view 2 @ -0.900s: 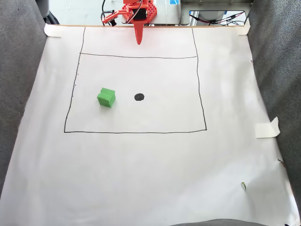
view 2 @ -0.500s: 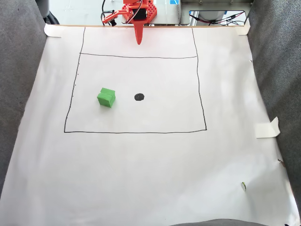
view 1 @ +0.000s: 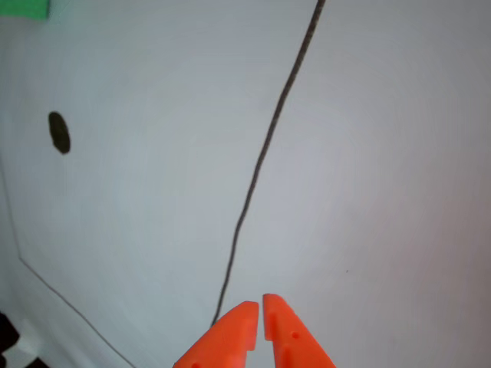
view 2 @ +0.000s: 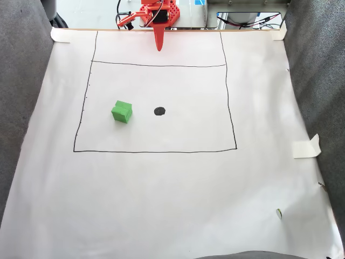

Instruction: Grasp the colored block, Place it on the black dot, and then return the arm to the default position.

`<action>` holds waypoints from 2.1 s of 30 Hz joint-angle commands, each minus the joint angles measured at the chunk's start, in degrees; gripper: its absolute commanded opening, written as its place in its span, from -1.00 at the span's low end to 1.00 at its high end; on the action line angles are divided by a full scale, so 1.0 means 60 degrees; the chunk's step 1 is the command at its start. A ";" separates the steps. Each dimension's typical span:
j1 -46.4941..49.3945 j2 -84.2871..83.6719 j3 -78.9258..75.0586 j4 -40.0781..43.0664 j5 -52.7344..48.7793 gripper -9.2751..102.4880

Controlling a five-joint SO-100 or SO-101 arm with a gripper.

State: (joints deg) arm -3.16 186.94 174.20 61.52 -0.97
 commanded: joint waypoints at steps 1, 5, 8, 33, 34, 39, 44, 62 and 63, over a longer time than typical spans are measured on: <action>0.0000 0.0059 -0.0410 0.0015 0.0000 -0.84; 0.0059 0.0059 -0.0410 0.0015 0.0015 -0.84; 0.0059 0.0059 -0.0410 0.0015 0.0015 -0.84; 0.0513 -0.2666 -0.3369 -0.0088 0.0293 -0.84; 0.0498 -0.3164 -0.4087 0.0205 0.0381 -0.84; 0.0674 -0.5815 -0.8115 0.1685 0.1157 -0.84; 0.1187 -0.8247 -1.1646 0.2842 0.1597 -0.84; 0.3589 -1.5996 -1.9028 0.3633 0.2183 -0.84; 0.3618 -1.6348 -1.9409 0.3735 0.2212 -0.84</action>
State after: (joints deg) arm 17.93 90.97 65.65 82.71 11.78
